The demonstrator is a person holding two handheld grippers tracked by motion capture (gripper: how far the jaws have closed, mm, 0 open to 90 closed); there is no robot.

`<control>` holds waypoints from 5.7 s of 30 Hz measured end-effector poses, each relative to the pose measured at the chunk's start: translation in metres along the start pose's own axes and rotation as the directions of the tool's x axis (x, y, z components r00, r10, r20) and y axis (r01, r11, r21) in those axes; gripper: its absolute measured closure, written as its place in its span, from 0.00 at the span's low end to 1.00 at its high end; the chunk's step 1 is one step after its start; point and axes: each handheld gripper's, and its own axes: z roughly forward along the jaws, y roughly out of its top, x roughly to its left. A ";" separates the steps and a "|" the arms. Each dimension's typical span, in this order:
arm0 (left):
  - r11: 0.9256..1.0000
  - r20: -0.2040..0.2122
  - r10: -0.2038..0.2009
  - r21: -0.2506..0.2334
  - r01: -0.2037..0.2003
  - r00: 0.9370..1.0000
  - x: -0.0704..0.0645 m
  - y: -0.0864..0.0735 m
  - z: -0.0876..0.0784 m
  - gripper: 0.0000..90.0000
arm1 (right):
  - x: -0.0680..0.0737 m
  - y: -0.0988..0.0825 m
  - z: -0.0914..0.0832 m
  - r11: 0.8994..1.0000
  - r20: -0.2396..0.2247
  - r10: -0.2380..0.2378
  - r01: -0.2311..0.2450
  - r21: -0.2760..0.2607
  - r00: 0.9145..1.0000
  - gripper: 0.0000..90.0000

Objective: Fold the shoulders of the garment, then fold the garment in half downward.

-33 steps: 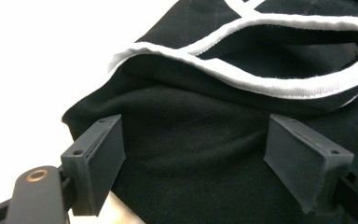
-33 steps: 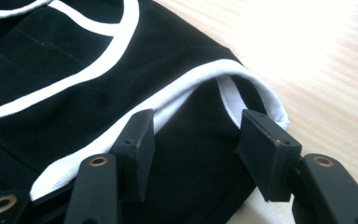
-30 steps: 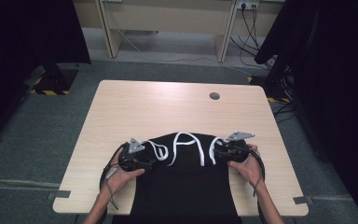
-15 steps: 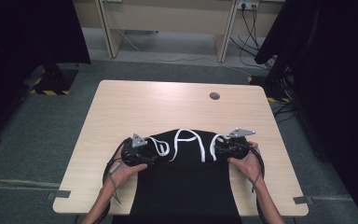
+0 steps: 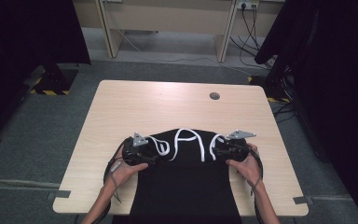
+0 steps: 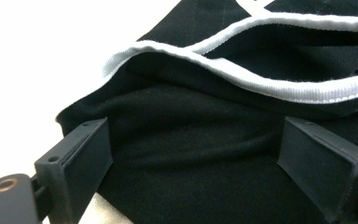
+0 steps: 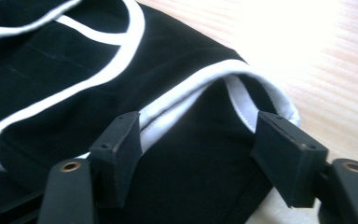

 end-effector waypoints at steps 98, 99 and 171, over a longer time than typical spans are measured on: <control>0.994 0.000 -0.085 -0.066 0.085 0.996 0.016 0.059 0.014 0.92 | -0.004 0.062 0.002 0.996 -0.074 -0.088 0.088 -0.001 0.993 0.91; 0.994 -0.003 -0.084 -0.069 0.084 0.996 0.017 0.060 0.014 0.92 | -0.005 0.064 0.002 0.996 -0.074 -0.091 0.091 -0.007 0.993 0.91; 0.986 0.103 0.006 -0.169 0.011 0.995 -0.044 -0.006 -0.057 0.88 | 0.043 0.010 -0.050 0.972 -0.074 -0.204 0.193 -0.131 0.976 0.91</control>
